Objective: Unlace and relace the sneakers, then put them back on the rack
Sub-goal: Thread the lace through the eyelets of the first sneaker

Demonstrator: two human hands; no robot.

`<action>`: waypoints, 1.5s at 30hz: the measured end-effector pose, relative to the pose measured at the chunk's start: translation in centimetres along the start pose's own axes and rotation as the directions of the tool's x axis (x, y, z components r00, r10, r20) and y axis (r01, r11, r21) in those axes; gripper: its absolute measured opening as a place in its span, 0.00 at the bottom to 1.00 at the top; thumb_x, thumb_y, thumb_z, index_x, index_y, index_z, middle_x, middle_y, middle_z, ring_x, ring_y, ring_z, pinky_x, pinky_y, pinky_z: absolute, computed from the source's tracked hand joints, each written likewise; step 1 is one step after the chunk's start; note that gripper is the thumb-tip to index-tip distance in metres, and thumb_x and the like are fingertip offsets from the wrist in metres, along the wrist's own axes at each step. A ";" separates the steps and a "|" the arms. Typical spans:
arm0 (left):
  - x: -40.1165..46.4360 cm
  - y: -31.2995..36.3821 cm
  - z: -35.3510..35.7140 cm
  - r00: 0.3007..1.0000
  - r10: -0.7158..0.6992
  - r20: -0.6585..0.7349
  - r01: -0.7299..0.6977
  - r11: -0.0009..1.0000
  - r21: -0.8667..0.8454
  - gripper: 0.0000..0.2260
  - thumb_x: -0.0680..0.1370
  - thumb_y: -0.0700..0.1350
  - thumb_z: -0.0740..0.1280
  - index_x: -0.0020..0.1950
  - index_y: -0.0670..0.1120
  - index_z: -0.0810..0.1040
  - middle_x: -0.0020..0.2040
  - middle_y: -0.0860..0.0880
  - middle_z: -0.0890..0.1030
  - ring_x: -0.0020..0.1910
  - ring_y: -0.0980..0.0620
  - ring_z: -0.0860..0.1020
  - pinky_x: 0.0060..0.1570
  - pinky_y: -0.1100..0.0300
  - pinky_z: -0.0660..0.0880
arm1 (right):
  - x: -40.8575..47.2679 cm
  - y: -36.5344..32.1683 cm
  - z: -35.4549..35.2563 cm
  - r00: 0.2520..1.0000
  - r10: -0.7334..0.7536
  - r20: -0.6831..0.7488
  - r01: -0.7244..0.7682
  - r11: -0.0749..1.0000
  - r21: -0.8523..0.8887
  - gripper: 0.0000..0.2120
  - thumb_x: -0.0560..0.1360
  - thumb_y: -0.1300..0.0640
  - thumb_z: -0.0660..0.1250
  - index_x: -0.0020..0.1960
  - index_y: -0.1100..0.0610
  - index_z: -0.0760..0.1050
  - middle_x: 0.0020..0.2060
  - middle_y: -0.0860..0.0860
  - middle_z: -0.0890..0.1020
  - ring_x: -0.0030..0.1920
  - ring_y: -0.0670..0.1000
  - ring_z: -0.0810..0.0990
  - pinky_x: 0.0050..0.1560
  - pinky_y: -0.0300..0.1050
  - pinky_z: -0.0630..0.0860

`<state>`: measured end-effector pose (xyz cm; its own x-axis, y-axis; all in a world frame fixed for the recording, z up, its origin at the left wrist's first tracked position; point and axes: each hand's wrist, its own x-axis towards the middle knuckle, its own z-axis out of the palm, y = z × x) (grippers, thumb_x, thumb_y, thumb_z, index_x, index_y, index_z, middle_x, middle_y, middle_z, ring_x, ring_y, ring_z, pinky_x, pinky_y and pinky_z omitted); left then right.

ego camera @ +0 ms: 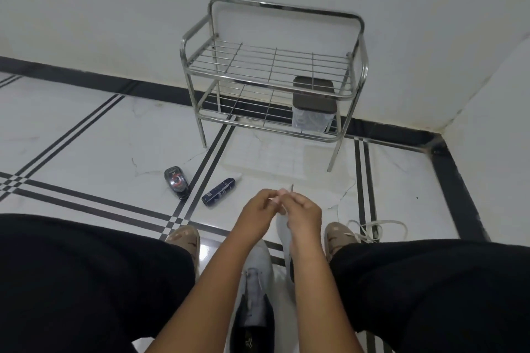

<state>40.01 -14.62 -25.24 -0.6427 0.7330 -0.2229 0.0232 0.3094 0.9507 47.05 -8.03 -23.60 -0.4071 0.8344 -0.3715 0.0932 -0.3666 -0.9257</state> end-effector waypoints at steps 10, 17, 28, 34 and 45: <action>-2.0 -5.7 -5.2 0.873 -0.306 -0.379 0.453 0.796 0.402 0.09 0.81 0.47 0.58 0.46 0.51 0.76 0.46 0.49 0.80 0.40 0.52 0.76 0.41 0.57 0.72 | 0.6 -0.4 -2.3 0.976 0.173 -0.130 -0.127 0.944 0.305 0.03 0.73 0.59 0.73 0.47 0.57 0.82 0.31 0.49 0.75 0.27 0.44 0.66 0.23 0.35 0.63; -2.8 -5.4 -7.6 0.681 -0.204 -0.704 0.453 0.872 0.186 0.09 0.81 0.45 0.57 0.52 0.45 0.76 0.47 0.44 0.78 0.45 0.43 0.75 0.45 0.53 0.72 | 0.4 -1.2 -2.8 0.995 0.058 -0.086 -0.044 0.987 0.154 0.03 0.74 0.58 0.71 0.46 0.57 0.82 0.35 0.49 0.79 0.35 0.46 0.74 0.34 0.38 0.71; -2.5 -2.8 -4.6 0.980 -0.136 -0.146 0.129 0.990 -0.054 0.07 0.77 0.45 0.67 0.41 0.45 0.82 0.36 0.56 0.80 0.34 0.61 0.74 0.36 0.64 0.72 | -0.8 3.6 0.7 0.862 0.462 0.210 -0.451 0.887 -0.100 0.19 0.76 0.44 0.66 0.45 0.60 0.83 0.29 0.48 0.67 0.27 0.45 0.64 0.29 0.37 0.66; -2.3 -2.5 -4.6 0.971 -0.225 -0.077 0.213 0.966 -0.145 0.09 0.77 0.41 0.66 0.38 0.42 0.80 0.30 0.56 0.76 0.27 0.58 0.68 0.29 0.67 0.66 | -0.8 4.0 0.9 0.774 0.524 0.355 -0.626 0.717 0.308 0.05 0.77 0.56 0.68 0.44 0.56 0.78 0.27 0.48 0.69 0.25 0.44 0.65 0.25 0.35 0.66; -2.2 -3.2 -4.6 0.949 -0.315 -0.015 0.308 0.934 -0.180 0.07 0.73 0.46 0.70 0.38 0.43 0.81 0.25 0.54 0.70 0.23 0.56 0.63 0.31 0.61 0.60 | -0.2 3.9 0.6 0.882 0.368 0.293 -0.460 0.809 0.366 0.07 0.78 0.65 0.64 0.53 0.57 0.76 0.44 0.50 0.83 0.28 0.43 0.71 0.24 0.33 0.69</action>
<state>37.82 -19.99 -26.75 -0.6288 0.5886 -0.5081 -0.3141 0.4054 0.8585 46.97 -9.86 -27.07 -0.5913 0.4804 -0.6477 -0.0705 -0.8309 -0.5520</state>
